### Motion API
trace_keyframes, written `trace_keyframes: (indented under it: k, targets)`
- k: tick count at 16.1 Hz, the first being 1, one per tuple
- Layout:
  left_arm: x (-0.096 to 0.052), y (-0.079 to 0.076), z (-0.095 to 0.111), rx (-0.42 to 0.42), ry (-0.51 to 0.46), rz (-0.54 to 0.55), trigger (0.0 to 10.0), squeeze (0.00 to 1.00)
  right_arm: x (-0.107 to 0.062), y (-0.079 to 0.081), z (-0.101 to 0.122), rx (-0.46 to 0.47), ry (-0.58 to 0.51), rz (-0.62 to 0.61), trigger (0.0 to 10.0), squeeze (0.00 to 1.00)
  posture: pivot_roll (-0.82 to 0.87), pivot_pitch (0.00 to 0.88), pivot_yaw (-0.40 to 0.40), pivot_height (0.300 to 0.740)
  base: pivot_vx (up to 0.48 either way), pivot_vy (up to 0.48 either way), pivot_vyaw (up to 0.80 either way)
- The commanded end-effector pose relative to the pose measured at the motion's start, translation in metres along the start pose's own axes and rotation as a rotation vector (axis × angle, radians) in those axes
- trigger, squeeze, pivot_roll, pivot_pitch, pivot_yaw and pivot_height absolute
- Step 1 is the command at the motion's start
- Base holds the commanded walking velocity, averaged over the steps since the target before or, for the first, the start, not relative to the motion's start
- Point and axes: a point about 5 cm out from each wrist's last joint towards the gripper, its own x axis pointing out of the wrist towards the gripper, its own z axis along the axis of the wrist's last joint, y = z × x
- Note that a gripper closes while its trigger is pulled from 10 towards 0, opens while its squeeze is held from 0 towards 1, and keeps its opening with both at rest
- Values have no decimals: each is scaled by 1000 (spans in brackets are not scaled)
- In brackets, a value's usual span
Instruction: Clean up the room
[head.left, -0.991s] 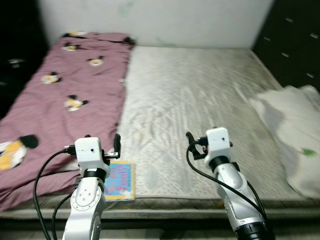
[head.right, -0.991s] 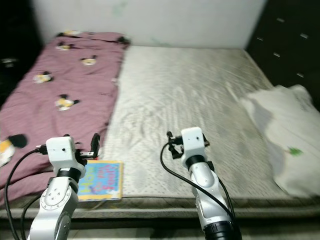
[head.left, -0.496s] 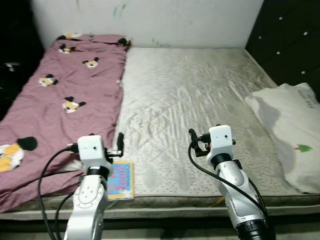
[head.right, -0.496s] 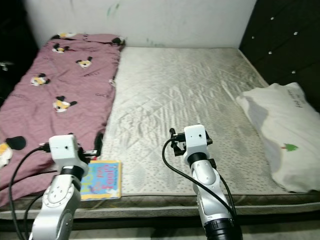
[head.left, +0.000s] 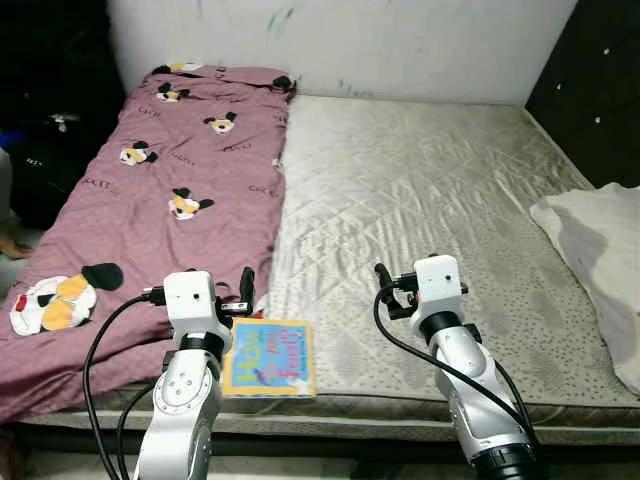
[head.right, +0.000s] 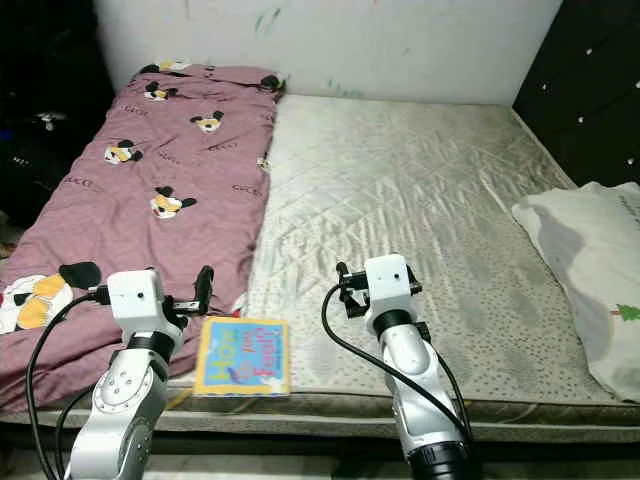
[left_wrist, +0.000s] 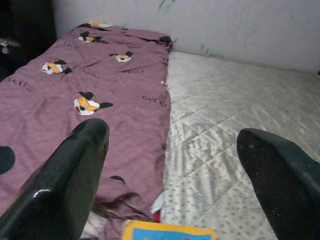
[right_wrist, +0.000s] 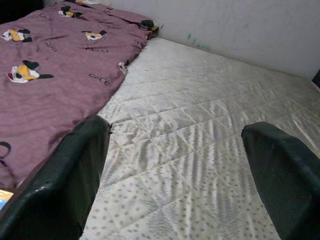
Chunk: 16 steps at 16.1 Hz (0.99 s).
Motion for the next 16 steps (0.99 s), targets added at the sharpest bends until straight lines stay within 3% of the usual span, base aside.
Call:
trace_keyframes:
  k: [1, 7, 13, 16]
  targets:
    - [2, -1, 0, -4, 3, 2, 10000, 0, 1, -1, 1, -5, 7, 8, 10000, 0, -9, 54, -13, 740, 0, 412, 0]
    - [3, -2, -1, 1, 5, -3, 10000, 0, 0, 0, -5, -21, 32, 19, 10000, 0, -8, 50, -12, 740, 0, 401, 0]
    - [2, -7, 5, -4, -42, -60, 10000, 0, 2, 0, -4, -26, 31, 20, 10000, 0, -7, 41, -12, 740, 0, 0, 0]
    - [2, -6, 5, -1, -42, -53, 10000, 0, 2, 0, -5, -21, 35, 15, 10000, 0, -3, 39, -12, 740, 0, 0, -717]
